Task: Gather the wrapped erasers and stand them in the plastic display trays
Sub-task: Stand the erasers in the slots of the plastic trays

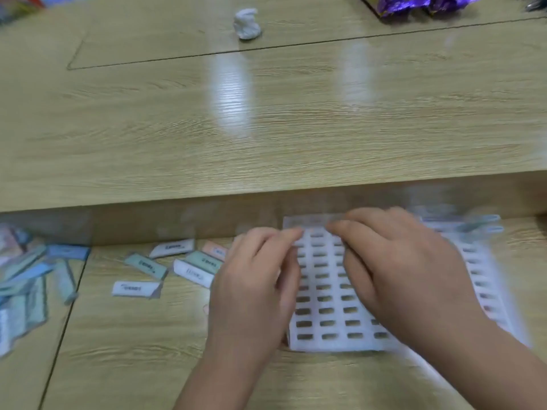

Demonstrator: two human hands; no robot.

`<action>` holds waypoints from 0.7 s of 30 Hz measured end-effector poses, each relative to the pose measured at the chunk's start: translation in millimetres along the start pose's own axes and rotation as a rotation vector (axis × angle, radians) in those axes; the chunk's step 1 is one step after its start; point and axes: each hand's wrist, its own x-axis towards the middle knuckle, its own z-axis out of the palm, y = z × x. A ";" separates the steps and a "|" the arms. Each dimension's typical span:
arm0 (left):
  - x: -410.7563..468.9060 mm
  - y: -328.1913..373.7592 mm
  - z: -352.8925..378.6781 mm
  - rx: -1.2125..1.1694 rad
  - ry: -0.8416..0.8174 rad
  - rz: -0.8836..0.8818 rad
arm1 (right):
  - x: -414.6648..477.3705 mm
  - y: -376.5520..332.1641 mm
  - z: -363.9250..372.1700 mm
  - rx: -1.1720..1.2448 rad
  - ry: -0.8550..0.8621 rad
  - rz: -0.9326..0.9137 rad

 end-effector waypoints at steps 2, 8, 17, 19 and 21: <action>-18.0 -30.6 -22.8 -0.014 0.073 -0.195 | 4.7 -34.0 13.1 0.084 -0.061 -0.100; -24.9 -115.6 -45.1 0.299 -0.172 -0.158 | 21.0 -111.9 79.6 0.011 -0.304 -0.220; -2.6 -131.7 -33.5 0.534 -0.345 -0.039 | 28.7 -109.3 91.1 -0.161 -0.453 -0.126; -2.5 -131.6 -34.6 0.522 -0.354 -0.040 | 31.6 -108.9 85.1 -0.154 -0.484 -0.092; -0.2 -131.0 -37.5 0.509 -0.362 -0.032 | 35.1 -110.8 78.3 -0.111 -0.521 -0.077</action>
